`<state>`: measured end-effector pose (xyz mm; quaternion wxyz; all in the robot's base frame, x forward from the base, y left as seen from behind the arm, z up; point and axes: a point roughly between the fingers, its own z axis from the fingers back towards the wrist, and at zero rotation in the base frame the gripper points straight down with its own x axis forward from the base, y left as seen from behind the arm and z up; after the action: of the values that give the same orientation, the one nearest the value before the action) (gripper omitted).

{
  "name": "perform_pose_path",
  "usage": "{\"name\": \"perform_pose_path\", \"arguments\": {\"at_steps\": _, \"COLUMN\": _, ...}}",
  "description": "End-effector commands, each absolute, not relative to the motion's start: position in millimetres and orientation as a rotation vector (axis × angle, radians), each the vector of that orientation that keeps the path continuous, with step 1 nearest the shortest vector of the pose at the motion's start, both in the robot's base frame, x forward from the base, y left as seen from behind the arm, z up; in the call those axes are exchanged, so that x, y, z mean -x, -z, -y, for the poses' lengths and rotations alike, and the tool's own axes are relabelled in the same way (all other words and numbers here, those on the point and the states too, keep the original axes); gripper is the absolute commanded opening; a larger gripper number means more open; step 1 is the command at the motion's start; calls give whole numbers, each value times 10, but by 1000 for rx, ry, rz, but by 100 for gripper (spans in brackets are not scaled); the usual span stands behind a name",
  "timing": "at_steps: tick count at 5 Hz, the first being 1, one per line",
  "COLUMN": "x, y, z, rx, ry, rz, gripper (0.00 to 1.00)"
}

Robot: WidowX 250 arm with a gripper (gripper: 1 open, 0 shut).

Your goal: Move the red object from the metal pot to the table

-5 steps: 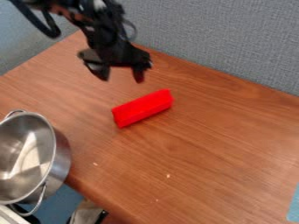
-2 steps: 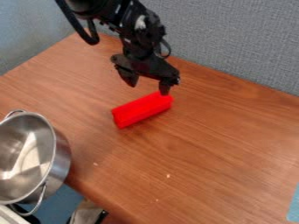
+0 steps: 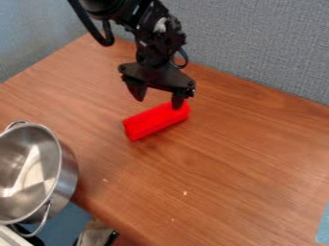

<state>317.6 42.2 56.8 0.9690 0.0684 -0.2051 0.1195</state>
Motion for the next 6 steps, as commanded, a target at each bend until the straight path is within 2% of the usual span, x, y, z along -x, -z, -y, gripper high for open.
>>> {"name": "perform_pose_path", "arguments": {"at_steps": 1, "x": -3499, "y": -499, "z": -312, "rx": -146, "ry": -262, "rz": 458, "gripper": 100}}
{"name": "perform_pose_path", "arguments": {"at_steps": 2, "x": -3433, "y": -501, "z": -284, "rx": -205, "ry": -288, "rz": 468, "gripper": 100}}
{"name": "perform_pose_path", "arguments": {"at_steps": 3, "x": -3455, "y": -554, "z": -504, "rx": -164, "ry": -328, "rz": 470, "gripper": 100}}
{"name": "perform_pose_path", "arguments": {"at_steps": 5, "x": -3291, "y": -533, "z": -1397, "rx": -149, "ry": -485, "rz": 464, "gripper": 100}}
{"name": "perform_pose_path", "arguments": {"at_steps": 6, "x": -3246, "y": -590, "z": -1486, "rx": -145, "ry": -543, "rz": 429, "gripper": 100}}
